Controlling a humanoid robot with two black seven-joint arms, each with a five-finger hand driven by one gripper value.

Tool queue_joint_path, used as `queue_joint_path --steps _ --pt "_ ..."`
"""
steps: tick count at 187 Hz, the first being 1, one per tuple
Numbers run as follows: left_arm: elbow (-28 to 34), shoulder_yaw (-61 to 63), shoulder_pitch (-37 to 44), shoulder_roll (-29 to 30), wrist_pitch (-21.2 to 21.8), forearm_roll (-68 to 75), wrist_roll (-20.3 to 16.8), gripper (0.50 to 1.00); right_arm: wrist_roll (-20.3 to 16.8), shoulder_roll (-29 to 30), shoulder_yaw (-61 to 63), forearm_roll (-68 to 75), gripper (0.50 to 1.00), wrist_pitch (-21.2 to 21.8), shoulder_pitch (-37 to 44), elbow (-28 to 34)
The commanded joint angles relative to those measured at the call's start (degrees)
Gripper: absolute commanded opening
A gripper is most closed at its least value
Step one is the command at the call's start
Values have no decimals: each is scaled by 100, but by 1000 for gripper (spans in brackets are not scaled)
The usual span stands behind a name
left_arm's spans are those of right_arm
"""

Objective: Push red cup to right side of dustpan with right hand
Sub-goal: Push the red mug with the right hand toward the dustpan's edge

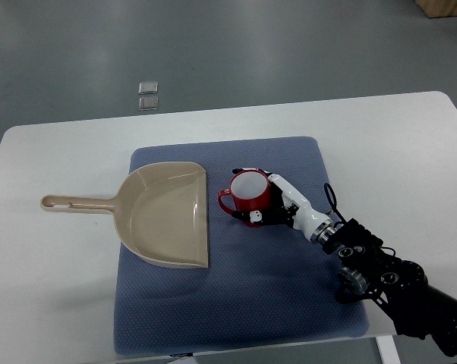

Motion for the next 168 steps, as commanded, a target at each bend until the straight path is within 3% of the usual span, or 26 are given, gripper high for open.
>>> queue_joint_path --steps 1,168 --pt "0 -1 -7 0 0 0 1 1000 0 0 -6 -1 905 -3 -12 82" --pt "0 8 1 0 0 0 1 1000 0 0 -199 -1 903 -3 -188 460"
